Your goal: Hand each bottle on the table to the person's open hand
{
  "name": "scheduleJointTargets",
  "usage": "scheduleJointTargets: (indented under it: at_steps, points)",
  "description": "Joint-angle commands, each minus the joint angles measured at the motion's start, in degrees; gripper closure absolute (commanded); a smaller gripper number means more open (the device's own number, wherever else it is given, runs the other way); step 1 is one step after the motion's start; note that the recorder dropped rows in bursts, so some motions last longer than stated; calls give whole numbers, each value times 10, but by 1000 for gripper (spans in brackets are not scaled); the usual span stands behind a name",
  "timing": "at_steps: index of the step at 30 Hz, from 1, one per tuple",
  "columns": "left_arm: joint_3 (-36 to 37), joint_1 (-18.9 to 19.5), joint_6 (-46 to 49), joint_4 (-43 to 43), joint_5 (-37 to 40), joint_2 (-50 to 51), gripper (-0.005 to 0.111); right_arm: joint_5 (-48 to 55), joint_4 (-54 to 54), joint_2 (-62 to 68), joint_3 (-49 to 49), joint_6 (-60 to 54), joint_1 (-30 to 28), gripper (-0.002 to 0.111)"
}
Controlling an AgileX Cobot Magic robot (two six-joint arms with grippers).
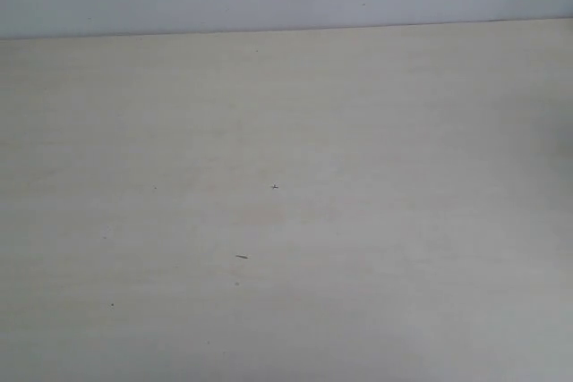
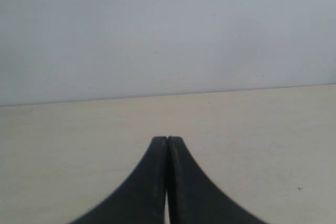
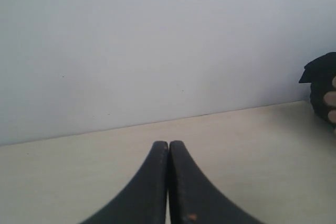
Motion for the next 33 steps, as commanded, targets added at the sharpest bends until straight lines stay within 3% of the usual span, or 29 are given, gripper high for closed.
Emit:
scheduleJointTargets:
  at_steps: [1, 8, 14, 33]
  points:
    - [2, 0, -1, 4, 1, -4, 107, 0, -2, -4, 3, -1, 0, 108]
    - [2, 0, -1, 4, 1, -4, 107, -8, -9, -4, 3, -1, 0, 108]
    - [2, 0, -1, 4, 1, -4, 107, -8, -200, -4, 3, 155, 0, 108]
    - [2, 0, -1, 4, 1, -4, 107, -7, -196, -4, 3, 156, 0, 108]
